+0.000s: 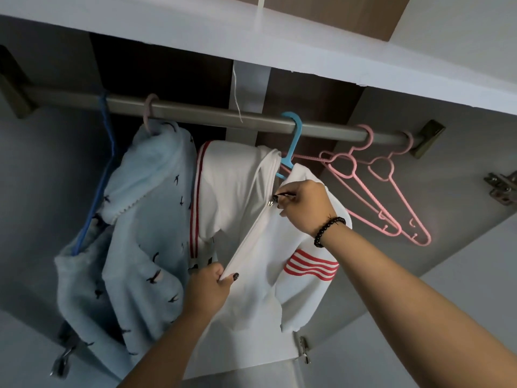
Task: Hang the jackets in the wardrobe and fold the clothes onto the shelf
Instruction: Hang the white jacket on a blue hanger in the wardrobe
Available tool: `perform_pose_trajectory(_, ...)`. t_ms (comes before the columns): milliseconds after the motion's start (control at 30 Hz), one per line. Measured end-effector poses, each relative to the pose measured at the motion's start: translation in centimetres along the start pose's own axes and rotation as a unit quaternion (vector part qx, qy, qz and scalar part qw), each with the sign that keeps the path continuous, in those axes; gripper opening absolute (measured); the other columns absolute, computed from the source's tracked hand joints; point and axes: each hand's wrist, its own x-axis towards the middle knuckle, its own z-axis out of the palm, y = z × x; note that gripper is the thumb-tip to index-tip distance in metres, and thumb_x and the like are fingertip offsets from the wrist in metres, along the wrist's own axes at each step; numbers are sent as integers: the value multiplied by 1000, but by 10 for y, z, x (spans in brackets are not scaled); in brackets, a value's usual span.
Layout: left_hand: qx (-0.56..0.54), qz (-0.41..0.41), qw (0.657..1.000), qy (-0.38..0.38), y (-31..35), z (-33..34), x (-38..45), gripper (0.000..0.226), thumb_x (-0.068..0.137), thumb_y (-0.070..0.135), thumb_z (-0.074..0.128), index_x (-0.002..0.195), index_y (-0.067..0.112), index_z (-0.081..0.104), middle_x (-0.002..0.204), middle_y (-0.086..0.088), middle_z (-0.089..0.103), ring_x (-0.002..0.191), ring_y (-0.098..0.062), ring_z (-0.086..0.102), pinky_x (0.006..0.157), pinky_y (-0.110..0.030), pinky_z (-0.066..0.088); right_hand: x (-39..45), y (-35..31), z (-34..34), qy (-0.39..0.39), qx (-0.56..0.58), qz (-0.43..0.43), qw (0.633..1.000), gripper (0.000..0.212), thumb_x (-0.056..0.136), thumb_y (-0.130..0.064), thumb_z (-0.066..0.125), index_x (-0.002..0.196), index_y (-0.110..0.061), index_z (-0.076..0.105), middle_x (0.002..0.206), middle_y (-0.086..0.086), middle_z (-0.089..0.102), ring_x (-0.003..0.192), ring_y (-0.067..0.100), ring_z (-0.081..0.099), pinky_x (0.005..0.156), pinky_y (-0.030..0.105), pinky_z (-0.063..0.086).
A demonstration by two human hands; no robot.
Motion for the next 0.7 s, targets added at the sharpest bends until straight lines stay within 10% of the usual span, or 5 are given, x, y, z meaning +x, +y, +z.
perform_pose_trajectory(400,44,-21,992,-113,3,-4,25,52,78,34,73,53,19,30,51,6,33,50,-14,34,53,-27,30,2,-8,6,90,-84,-22,992,21,88,-9,56,96,-13,75,93,6,72,81,24,65,75,36,56)
perform_pose_trajectory(500,40,11,985,-168,31,-24,41,11,80,22,69,72,25,61,76,4,65,75,-18,62,78,-32,51,3,-7,-3,97,-56,-29,993,17,87,-10,62,97,-14,75,94,2,72,80,14,64,80,27,55)
perform_pose_trajectory(700,-77,134,988,-8,137,-77,78,26,90,20,61,116,15,63,107,2,66,95,-15,62,80,-22,46,22,-9,-39,159,24,25,987,15,86,-11,65,99,-12,73,85,-4,66,71,1,56,66,0,43)
